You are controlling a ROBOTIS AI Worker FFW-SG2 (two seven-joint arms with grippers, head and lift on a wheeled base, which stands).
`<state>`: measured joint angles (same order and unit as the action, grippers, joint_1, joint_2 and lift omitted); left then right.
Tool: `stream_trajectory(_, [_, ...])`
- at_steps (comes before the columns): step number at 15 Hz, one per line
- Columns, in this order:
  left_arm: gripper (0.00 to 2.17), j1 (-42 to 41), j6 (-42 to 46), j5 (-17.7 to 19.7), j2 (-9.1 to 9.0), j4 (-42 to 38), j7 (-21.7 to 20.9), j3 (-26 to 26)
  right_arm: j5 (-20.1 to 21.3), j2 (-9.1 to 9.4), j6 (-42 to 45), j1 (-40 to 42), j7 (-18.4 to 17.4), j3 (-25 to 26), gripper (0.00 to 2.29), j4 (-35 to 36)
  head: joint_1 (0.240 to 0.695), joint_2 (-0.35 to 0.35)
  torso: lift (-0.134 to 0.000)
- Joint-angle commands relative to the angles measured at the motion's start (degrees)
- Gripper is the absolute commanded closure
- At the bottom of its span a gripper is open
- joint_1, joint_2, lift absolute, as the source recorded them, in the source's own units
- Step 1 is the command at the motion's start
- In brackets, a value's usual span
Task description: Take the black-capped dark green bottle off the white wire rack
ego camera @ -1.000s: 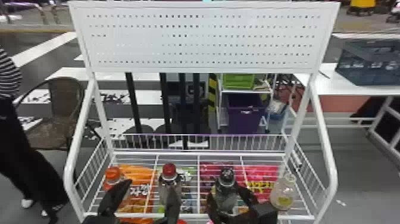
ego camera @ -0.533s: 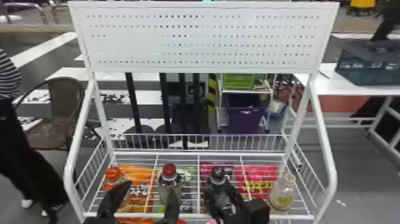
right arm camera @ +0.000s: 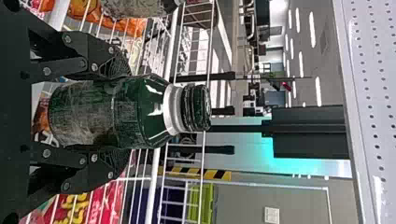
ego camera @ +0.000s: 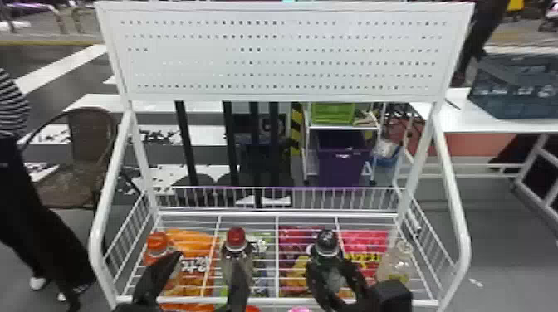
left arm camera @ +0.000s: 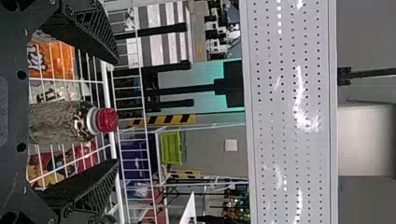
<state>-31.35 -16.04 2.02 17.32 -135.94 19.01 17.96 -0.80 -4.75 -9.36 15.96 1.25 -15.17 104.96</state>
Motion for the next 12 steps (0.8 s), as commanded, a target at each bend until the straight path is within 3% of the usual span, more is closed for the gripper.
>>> stream_trajectory(1, [0.14,0.15,0.09,0.00,0.00,-0.02,0.06,-0.21,-0.60,-2.19,-3.43,5.31,-0.37,2.43,1.69,8.94,0.499,0.000,0.000])
stream_trajectory(3, [0.14,0.59,0.09,0.18,-0.09,0.15,0.15,-0.38,-0.69,-3.42,-3.78,10.05,-0.37,5.68,1.69,16.06,0.499,0.000,0.000])
stream_trajectory(6, [0.14,1.29,-0.09,0.70,-0.35,1.12,0.32,-1.70,-1.92,-3.77,-2.20,16.12,-0.37,9.81,1.69,22.74,0.499,0.000,0.000])
stream_trajectory(12, [0.14,2.35,-0.09,2.90,-0.62,2.26,0.24,-5.13,-4.03,-3.33,7.29,25.26,-0.37,13.59,1.66,28.37,0.499,0.000,0.000])
